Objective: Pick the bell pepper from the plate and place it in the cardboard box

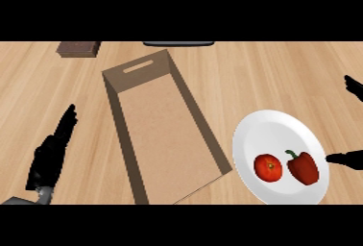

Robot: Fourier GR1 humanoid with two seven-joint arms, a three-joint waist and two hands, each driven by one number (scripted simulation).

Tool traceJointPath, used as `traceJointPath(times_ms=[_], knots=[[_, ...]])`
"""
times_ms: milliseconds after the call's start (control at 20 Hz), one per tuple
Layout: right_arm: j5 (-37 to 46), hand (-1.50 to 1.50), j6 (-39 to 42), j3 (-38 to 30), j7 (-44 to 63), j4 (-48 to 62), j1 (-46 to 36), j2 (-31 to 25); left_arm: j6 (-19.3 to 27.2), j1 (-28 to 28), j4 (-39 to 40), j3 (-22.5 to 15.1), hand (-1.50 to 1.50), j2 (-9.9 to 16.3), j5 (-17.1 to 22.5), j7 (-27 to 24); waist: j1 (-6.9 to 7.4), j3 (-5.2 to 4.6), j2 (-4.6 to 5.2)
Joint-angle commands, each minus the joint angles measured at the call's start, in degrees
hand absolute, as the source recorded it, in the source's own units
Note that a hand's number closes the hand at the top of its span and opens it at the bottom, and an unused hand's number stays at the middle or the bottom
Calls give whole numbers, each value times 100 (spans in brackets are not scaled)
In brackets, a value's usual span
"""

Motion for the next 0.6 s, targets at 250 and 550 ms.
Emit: traceJointPath(times_ms=[250,550], knots=[[1235,-150,1237,966,1330,-835,239,-1523,-206,71,153,136,0,30,9,-191,31,-7,8],[1274,-150,1914,1262,2570,-1784,205,-1405,-74,-14,-84,128,0,-100,-244,187,35,7,1]])
